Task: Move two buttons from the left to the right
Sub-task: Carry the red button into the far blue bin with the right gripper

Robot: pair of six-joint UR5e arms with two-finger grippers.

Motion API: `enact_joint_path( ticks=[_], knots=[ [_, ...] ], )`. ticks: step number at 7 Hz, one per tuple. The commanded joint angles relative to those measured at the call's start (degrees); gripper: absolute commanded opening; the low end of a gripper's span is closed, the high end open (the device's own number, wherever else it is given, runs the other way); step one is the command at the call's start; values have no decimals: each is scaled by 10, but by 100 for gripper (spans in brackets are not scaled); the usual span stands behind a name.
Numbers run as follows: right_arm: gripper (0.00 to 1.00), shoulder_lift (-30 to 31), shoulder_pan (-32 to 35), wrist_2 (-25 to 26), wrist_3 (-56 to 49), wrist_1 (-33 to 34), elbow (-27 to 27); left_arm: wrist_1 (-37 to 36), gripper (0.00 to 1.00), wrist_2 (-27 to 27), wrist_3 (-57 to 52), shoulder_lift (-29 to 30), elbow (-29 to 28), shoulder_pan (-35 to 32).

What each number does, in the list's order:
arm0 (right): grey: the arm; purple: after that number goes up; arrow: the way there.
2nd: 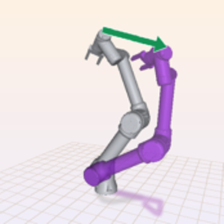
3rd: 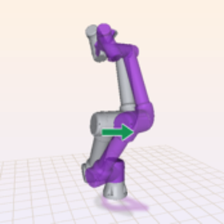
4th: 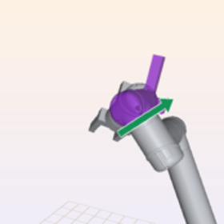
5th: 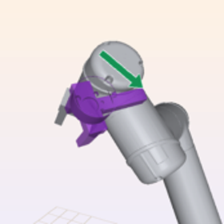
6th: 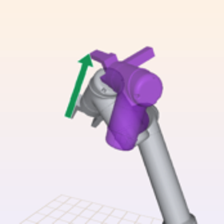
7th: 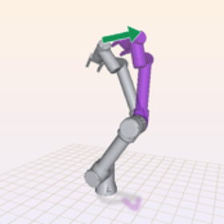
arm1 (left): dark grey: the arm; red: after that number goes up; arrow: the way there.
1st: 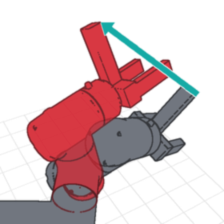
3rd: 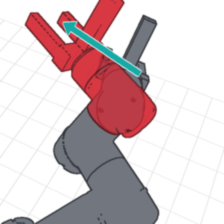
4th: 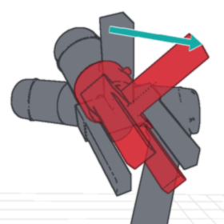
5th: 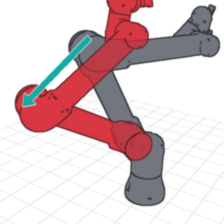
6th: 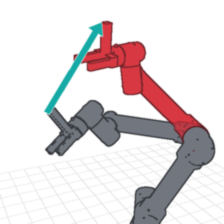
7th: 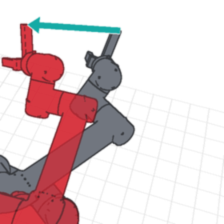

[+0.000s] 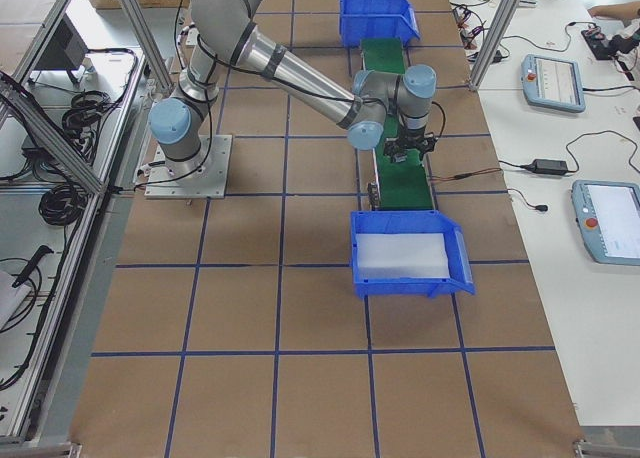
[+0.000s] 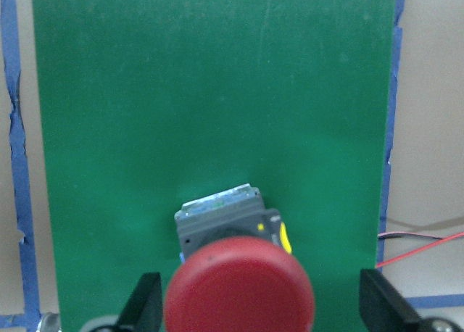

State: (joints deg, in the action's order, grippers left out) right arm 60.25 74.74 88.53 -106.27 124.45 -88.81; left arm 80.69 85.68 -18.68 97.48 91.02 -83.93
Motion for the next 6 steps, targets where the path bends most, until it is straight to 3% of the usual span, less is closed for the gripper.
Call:
enact_joint_path(
  ticks=[1, 4, 5, 6],
  knots=[
    [95, -1, 1, 1, 2, 0, 0, 1, 100, -65, -4, 0, -11, 42],
    [87, -2, 1, 5, 1, 0, 0, 3, 100, -61, -12, 1, -1, 41],
    [78, -2, 1, 5, -1, 0, 0, 2, 100, -62, -10, 2, 3, 41],
    [54, -1, 1, 8, -3, 0, 0, 5, 100, -63, -9, 6, 8, 40]
  ],
)
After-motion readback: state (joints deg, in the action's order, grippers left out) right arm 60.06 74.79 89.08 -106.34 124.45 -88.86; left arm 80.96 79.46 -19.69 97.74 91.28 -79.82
